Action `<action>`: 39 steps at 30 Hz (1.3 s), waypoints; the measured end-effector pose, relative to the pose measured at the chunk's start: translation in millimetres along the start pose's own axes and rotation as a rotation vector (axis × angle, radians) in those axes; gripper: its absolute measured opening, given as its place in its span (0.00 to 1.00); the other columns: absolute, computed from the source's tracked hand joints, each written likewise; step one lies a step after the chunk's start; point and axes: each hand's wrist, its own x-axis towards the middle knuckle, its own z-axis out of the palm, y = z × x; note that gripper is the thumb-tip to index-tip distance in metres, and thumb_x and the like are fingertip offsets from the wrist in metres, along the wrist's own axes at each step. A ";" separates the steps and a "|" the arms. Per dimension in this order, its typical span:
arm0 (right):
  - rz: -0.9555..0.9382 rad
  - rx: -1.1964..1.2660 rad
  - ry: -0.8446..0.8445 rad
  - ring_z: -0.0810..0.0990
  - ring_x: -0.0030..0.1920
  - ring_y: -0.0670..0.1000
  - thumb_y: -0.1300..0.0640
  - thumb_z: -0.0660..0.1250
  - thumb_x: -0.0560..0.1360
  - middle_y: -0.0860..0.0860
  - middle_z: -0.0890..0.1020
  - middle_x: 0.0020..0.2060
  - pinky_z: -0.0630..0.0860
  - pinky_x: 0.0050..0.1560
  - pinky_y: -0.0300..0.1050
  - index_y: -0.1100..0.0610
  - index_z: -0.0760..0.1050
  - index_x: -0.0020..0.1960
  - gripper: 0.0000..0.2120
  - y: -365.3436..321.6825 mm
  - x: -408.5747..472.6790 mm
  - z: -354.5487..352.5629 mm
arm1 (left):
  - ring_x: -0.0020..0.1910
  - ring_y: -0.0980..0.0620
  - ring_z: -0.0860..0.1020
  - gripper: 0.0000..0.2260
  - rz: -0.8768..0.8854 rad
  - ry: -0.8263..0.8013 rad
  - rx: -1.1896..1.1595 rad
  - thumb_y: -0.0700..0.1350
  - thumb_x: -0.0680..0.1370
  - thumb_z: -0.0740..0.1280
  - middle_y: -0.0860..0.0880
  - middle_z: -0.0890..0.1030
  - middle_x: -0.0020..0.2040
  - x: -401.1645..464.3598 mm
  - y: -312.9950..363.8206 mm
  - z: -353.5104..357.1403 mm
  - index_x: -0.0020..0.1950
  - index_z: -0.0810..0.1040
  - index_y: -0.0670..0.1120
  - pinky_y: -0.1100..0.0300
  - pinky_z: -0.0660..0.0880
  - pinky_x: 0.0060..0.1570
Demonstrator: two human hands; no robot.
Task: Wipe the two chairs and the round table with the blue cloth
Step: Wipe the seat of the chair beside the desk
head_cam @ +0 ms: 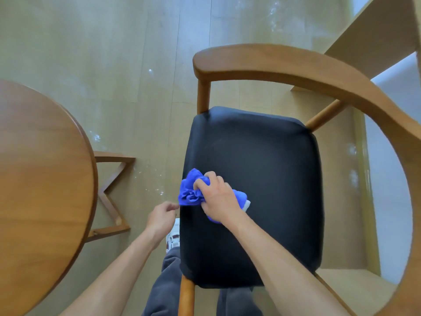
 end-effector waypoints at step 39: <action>0.326 1.312 1.134 0.78 0.39 0.50 0.63 0.63 0.77 0.47 0.79 0.34 0.73 0.39 0.44 0.55 0.73 0.43 0.06 -9.5 -243.3 -496.1 | 0.39 0.53 0.74 0.11 1.072 0.229 -0.385 0.36 0.79 0.56 0.53 0.78 0.38 -380.6 363.7 -203.2 0.47 0.76 0.48 0.59 0.70 0.37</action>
